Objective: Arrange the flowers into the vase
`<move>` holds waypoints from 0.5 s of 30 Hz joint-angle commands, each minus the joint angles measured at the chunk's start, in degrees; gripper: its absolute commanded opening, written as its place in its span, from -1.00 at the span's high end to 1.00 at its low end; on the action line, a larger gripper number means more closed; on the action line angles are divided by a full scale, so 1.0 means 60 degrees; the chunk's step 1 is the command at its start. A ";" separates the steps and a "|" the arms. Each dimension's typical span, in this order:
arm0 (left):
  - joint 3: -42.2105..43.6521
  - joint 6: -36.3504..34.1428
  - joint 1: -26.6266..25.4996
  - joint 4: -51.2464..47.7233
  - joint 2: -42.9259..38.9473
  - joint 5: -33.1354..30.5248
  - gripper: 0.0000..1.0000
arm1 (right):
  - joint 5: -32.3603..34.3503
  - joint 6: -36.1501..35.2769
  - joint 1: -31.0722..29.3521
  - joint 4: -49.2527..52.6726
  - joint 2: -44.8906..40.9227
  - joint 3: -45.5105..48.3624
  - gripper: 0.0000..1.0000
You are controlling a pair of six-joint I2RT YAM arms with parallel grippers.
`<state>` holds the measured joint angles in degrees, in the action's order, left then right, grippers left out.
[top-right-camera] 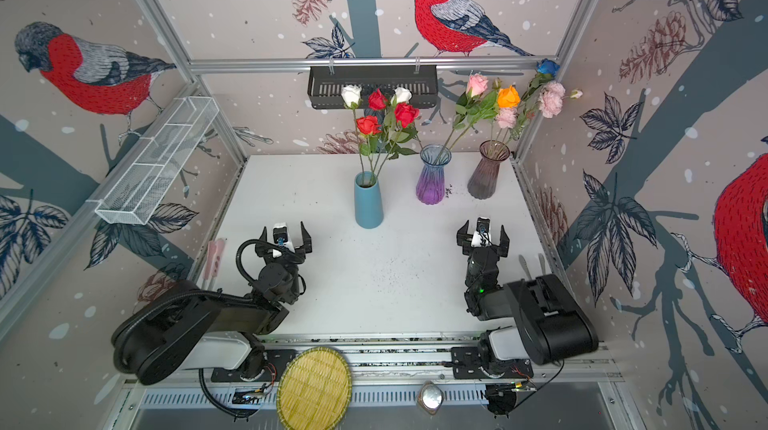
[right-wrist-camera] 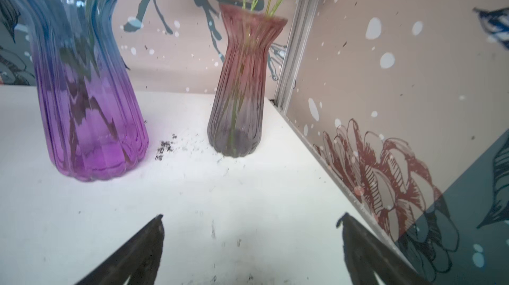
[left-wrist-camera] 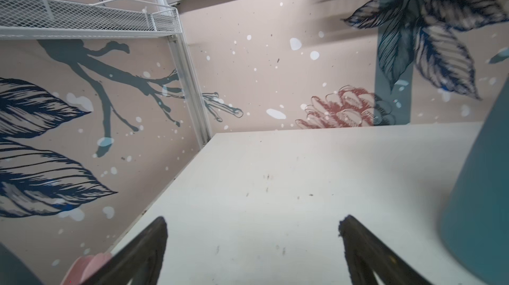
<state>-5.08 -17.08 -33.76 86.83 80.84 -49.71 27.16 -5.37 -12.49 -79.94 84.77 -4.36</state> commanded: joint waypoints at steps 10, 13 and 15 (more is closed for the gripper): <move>0.0200 0.1078 0.2533 0.2745 0.1962 0.0904 -0.96 | -0.0719 0.1120 0.0793 -0.0109 0.0230 -0.0566 -0.99; -0.0254 0.1685 0.3174 0.1343 0.1518 0.1553 -0.96 | -0.1028 0.1166 0.0921 0.0259 0.0271 -0.0796 -0.99; -0.0543 0.2525 0.3890 -0.0314 0.1032 0.2726 -0.96 | -0.1932 0.1409 0.1350 0.1393 0.0227 -0.1308 -0.99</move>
<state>-6.76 -9.67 -13.52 88.31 89.25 -41.74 20.38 0.86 -6.15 -77.08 86.32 -9.98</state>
